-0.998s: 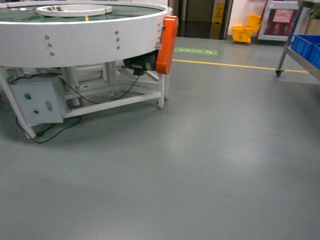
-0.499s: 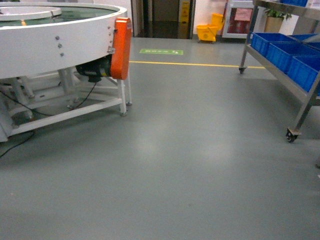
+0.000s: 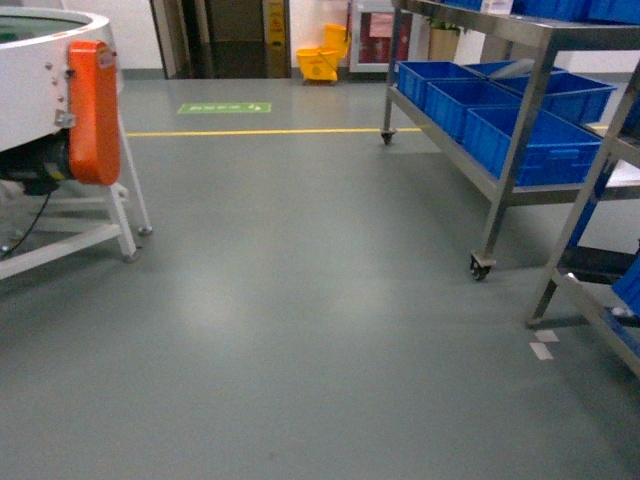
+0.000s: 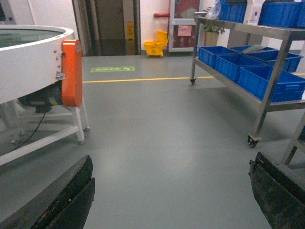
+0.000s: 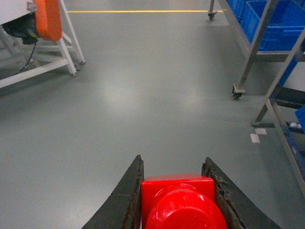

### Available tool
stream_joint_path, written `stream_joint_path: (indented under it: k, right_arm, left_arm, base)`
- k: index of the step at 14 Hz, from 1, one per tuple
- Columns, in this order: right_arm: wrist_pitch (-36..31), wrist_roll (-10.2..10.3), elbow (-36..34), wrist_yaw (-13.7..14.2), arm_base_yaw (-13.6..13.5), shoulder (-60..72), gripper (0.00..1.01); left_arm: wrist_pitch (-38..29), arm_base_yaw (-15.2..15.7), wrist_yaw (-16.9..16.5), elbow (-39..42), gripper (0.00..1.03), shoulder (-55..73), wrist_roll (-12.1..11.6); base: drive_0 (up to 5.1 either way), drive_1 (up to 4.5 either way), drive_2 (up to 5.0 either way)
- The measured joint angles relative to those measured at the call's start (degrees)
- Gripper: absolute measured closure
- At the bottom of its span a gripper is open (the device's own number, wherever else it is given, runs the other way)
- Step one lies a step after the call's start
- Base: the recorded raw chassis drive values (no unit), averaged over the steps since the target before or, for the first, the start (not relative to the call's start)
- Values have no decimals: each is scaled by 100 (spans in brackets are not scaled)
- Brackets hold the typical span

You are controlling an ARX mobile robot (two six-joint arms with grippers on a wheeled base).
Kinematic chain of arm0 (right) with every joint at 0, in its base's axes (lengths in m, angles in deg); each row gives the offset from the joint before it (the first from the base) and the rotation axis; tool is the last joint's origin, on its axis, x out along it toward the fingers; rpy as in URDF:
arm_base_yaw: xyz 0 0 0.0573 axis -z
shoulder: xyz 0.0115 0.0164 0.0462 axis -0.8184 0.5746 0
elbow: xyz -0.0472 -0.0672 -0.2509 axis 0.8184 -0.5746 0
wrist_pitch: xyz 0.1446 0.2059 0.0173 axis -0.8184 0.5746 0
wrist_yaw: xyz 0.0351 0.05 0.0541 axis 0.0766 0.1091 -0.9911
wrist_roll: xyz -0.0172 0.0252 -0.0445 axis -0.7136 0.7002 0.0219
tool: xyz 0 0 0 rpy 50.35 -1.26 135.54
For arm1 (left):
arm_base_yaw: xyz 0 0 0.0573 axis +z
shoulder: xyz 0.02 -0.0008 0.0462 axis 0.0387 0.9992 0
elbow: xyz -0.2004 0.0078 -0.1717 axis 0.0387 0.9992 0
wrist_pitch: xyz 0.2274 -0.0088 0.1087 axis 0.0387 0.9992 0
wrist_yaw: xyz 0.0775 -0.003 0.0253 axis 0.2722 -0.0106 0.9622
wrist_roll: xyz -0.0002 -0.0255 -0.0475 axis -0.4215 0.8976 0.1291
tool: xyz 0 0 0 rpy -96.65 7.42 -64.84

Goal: Pick red block from blue box to shelf

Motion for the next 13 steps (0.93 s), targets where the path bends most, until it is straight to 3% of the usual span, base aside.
stream_joint_path:
  k: [9, 13]
  right_arm:
    - [-11, 0, -2, -2, -2, -4, 73]
    - [-24, 0, 0, 0, 2, -13, 73]
  left_arm:
    - [-7, 0, 2, 0, 5, 0, 0]
    - [-26, 0, -2, 0, 5, 0, 0]
  base:
    - [230, -32, -617]
    - [84, 87, -665]
